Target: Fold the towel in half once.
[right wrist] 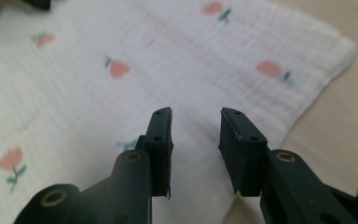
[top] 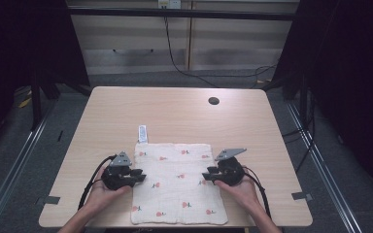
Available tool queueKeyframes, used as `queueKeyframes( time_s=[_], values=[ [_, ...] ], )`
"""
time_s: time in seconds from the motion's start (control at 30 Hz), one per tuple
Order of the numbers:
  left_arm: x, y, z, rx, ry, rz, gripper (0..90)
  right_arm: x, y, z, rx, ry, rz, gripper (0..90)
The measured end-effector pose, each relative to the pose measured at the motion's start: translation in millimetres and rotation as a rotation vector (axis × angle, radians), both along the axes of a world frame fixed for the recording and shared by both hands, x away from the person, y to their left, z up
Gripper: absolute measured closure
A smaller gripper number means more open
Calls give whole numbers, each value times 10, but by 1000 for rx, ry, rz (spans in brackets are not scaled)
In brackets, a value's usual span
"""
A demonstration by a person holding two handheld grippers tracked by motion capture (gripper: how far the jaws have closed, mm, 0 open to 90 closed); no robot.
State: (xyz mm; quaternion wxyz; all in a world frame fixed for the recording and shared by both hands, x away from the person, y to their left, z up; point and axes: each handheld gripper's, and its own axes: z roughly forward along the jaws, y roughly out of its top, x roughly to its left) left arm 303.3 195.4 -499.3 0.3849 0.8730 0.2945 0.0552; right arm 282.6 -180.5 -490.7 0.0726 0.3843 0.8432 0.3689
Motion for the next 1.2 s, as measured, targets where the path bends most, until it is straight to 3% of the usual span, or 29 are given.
queueKeyframes(
  time_s=[0.07,0.13,0.23,0.33,0.37,0.4,0.6,0.93,0.97,1.2],
  values=[
    [7,7,-2,-6,7,0,709,95,-56,50,47,-10,-23,647],
    [9,6,-6,-13,6,-3,709,153,-75,73,47,-22,-38,651],
    [8,6,-9,-9,-4,-7,708,405,-135,109,36,-50,-79,660],
    [12,13,-8,-6,-1,-9,708,598,-160,81,41,-51,-102,662],
    [16,18,-13,-14,1,-11,708,598,-160,81,41,-51,-102,662],
    [21,21,-17,-21,2,-10,709,728,-167,52,44,-52,-114,663],
    [21,23,-19,-22,0,-7,708,960,-112,-51,41,-46,-124,659],
    [20,22,-18,-22,0,-11,708,1029,-96,-167,25,-55,-145,644],
    [16,20,-17,-19,0,-9,705,1027,-89,-162,9,-60,-151,654],
    [22,16,-15,-21,6,-11,696,1000,-112,-165,17,-48,-150,836]
  ],
)
